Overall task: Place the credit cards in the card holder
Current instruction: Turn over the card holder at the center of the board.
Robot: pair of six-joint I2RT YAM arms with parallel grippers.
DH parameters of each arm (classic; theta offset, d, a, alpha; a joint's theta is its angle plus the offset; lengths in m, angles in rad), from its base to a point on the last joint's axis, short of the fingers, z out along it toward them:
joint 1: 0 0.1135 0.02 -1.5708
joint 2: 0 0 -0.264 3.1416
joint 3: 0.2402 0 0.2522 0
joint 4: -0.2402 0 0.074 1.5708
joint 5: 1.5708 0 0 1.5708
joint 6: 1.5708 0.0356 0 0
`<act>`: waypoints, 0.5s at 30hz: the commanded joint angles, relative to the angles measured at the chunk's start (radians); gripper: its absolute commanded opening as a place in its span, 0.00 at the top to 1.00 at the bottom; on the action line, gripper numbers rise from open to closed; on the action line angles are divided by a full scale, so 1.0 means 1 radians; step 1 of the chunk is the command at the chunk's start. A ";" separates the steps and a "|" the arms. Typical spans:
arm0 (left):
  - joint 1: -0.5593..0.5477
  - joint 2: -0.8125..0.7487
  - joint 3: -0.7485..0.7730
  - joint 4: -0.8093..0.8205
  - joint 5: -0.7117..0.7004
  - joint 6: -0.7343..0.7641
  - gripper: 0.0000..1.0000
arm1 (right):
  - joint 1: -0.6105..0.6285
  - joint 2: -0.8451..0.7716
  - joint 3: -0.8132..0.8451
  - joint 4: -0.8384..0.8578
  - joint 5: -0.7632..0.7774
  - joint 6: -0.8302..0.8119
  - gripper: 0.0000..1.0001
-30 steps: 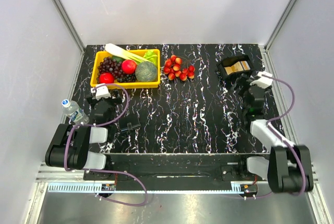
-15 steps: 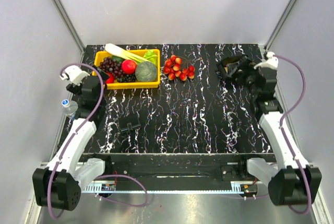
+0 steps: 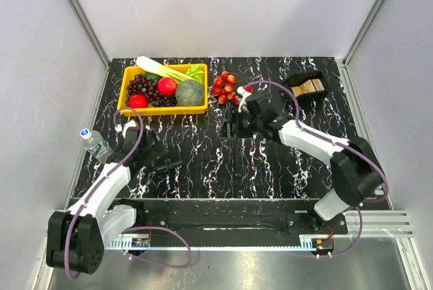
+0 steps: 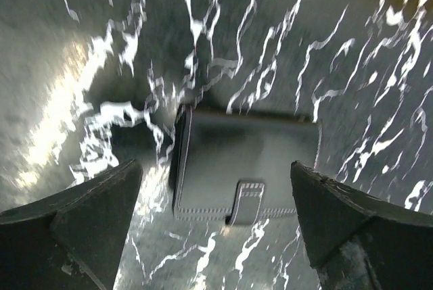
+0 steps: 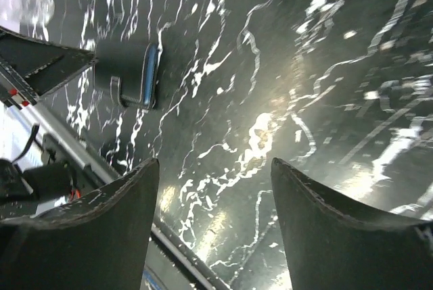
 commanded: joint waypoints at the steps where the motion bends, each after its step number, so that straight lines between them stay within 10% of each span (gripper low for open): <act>1: -0.040 -0.030 -0.054 0.009 0.086 -0.092 0.06 | 0.067 0.112 0.019 0.102 -0.122 0.073 0.29; 15: -0.339 0.143 0.006 0.112 0.035 -0.216 0.55 | 0.130 0.301 0.029 0.203 -0.202 0.157 0.39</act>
